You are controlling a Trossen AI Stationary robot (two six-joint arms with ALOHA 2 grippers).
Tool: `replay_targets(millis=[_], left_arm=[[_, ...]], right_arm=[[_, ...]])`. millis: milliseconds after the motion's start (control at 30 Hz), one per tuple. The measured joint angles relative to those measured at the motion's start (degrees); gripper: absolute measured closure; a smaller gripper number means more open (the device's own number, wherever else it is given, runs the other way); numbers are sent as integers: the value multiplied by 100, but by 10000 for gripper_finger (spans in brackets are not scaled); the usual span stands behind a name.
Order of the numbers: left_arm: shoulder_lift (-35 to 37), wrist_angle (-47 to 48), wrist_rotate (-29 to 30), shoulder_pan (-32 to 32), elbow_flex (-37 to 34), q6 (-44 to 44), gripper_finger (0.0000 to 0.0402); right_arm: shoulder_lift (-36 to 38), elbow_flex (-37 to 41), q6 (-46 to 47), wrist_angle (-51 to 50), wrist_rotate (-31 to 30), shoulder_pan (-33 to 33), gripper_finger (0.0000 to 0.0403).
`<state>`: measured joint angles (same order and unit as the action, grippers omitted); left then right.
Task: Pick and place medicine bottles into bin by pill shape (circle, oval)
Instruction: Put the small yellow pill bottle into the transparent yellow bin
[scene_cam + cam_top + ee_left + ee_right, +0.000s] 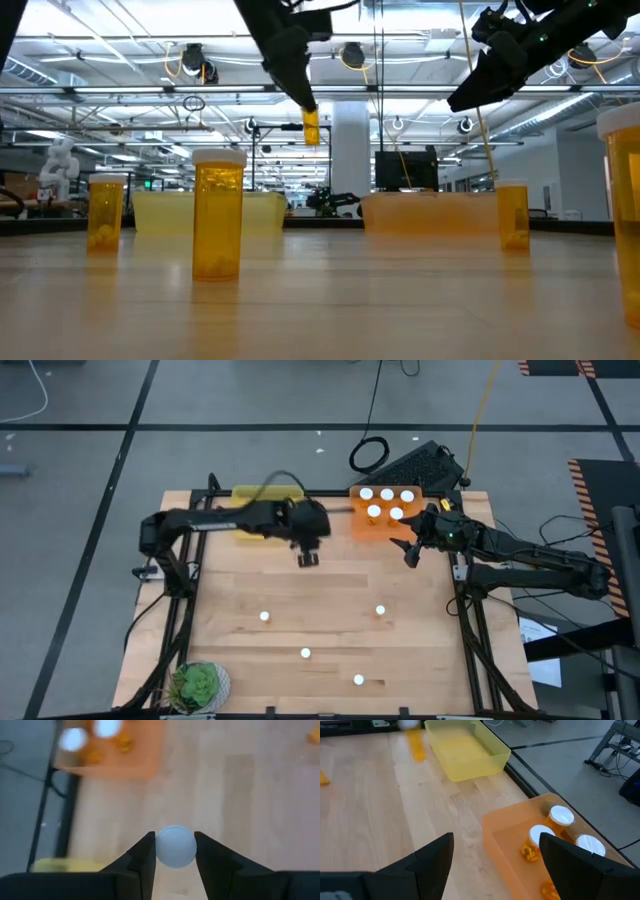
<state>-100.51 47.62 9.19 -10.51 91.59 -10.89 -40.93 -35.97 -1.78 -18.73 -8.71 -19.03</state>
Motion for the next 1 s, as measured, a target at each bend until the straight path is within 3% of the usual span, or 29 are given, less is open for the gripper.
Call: replay_targets(millis=[267, 500, 733, 1000], left_arm=[[619, 412, 26, -1174, 0, -274, 275], [671, 724, -18, -2490, -36, -291, 275], [671, 827, -32, -3405, -572, 941, 275], [669, 402, 364, -3663, -1537, 1970, 275]], right_arm=[[-2, 0, 17, 38, 22, 0, 115], [-1, 0, 42, 32, 151, 0, 115], [-2, 0, 108, -62, 152, 0, 115], [-2, 0, 109, -87, 175, 0, 115]])
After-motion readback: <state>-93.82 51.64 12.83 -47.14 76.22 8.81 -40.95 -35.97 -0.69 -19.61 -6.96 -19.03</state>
